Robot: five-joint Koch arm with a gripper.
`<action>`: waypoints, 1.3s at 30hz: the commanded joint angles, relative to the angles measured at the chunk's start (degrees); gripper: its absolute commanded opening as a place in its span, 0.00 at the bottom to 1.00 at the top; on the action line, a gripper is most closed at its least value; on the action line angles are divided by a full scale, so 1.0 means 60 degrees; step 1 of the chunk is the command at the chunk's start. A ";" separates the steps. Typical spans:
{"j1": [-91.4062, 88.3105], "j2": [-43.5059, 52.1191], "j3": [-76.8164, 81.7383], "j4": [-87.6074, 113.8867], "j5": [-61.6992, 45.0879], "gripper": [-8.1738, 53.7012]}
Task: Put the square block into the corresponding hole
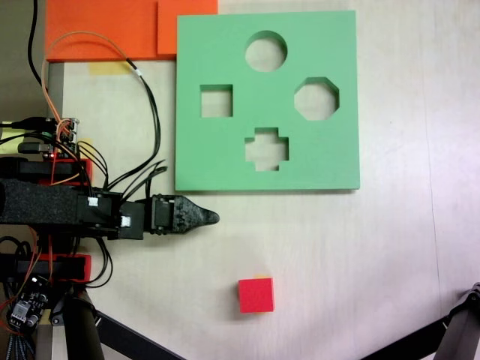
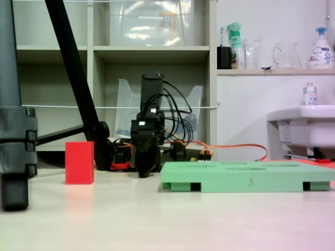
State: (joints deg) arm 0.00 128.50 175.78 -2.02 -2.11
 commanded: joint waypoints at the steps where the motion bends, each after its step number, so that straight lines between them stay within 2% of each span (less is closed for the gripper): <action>1: -0.0146 0.0688 0.0659 0.0234 -0.0117 0.68; 14: 0.0117 0.0688 0.0659 0.0234 0.0278 0.68; 16: 0.0366 0.0703 0.0659 0.0249 0.2095 0.70; 20: 0.0835 0.0703 0.0659 0.0264 0.3237 0.70; 21: 0.1025 0.0703 0.0645 0.0059 0.3999 0.69; 24: 0.1099 0.0703 0.0308 -0.1084 0.7749 0.66; 27: 0.1392 0.0703 -0.1333 -0.0308 0.9829 0.60; 32: 0.1436 0.0703 -0.5596 0.5479 1.2598 0.58; 37: 0.1465 0.0220 -0.9082 0.9258 1.3140 0.53; 39: 0.1890 -0.0557 -1.0386 1.0137 1.3110 0.51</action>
State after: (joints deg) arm 9.67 126.21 117.42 55.63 75.67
